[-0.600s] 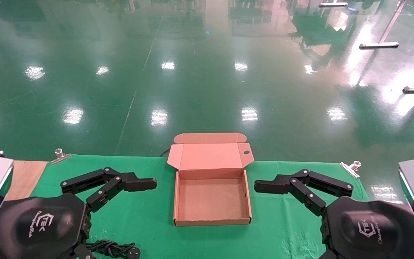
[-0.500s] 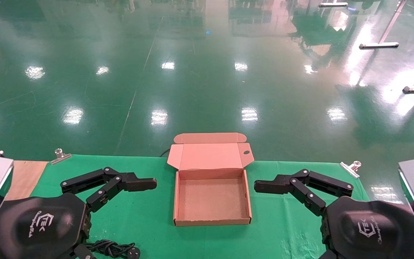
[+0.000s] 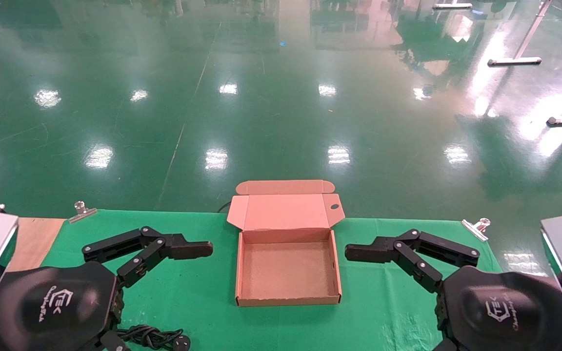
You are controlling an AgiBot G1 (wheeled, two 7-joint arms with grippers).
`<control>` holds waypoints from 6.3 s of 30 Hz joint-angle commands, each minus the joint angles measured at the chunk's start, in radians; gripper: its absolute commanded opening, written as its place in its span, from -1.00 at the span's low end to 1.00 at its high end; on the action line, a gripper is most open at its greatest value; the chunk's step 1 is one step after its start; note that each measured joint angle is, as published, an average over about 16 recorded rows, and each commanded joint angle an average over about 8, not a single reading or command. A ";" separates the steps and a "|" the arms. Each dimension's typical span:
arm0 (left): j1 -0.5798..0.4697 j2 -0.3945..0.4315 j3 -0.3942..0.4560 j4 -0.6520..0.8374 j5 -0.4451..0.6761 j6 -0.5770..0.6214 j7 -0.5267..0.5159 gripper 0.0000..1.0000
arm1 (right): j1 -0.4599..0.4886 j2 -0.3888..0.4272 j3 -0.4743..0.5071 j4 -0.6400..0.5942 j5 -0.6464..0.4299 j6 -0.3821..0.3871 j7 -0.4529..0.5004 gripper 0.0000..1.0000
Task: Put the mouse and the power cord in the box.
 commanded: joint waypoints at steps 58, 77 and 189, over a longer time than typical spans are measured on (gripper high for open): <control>-0.491 0.495 0.528 1.007 1.110 -0.257 0.435 1.00 | 0.360 -0.358 -0.433 -0.687 -1.188 0.187 -0.625 1.00; -0.532 0.531 0.506 1.209 1.077 -0.276 0.603 -1.00 | 0.426 -0.451 -0.430 -1.013 -1.171 0.236 -0.826 -1.00; -0.624 0.765 0.619 0.899 0.957 -0.706 0.215 -1.00 | 0.980 -0.499 -0.313 -1.125 -0.972 -0.033 -0.832 -1.00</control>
